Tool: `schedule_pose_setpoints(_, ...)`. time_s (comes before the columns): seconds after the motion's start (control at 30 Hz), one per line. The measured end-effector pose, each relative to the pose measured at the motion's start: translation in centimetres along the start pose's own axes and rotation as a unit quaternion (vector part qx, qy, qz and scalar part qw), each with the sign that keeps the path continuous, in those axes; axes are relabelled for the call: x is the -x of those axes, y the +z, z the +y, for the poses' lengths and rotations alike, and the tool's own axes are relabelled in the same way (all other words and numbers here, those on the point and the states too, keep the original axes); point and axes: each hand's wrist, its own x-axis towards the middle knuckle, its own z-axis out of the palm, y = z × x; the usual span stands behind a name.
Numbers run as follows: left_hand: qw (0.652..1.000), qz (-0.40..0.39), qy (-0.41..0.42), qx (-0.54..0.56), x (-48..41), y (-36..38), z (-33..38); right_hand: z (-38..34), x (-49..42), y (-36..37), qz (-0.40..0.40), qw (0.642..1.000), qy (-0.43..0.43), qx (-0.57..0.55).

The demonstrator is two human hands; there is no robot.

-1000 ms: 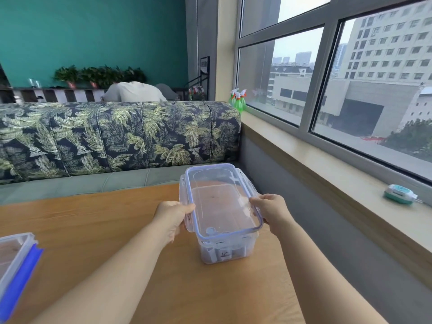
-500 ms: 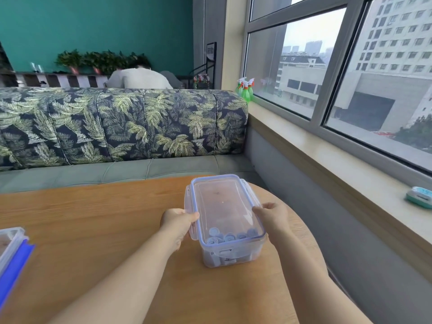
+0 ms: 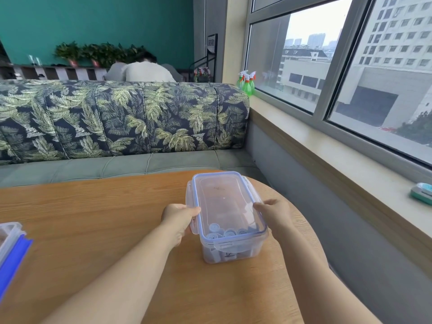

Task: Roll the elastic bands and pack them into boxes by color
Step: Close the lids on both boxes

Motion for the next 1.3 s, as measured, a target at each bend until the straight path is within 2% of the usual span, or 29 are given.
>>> schedule_pose_setpoints(0.5, 1.000, 0.017, -0.002, -0.019, 0.5, 0.2, 0.8, -0.4, 0.3, -0.2, -0.017, 1.000, 0.011, 0.002)
schedule_pose_setpoints(1.07, 0.994, 0.031, 0.001, -0.107, 1.1, 0.2, 0.8, 0.7, 0.0, -0.4, -0.029, 0.999, 0.009, 0.019)
schedule_pose_setpoints(1.13, 0.972, 0.056, 0.053, -0.223, 1.5, 0.2, 1.2, 0.6, 0.2, -0.4, -0.028, 0.999, 0.012, 0.022)
schedule_pose_setpoints(1.2, 0.897, 0.081, 0.158, -0.405, 2.3, 0.5, 1.6, 0.3, 0.5, -0.4, -0.029, 0.999, 0.015, 0.028)
schedule_pose_setpoints(1.27, 0.826, 0.023, 0.269, -0.495, 2.9, 1.3, 2.0, 0.2, 0.5, -0.5, -0.027, 0.999, 0.021, 0.029)
schedule_pose_setpoints(1.3, 0.808, -0.032, 0.289, -0.512, 3.1, 1.8, 2.2, 0.2, 0.4, -0.4, -0.024, 0.999, 0.023, 0.032)
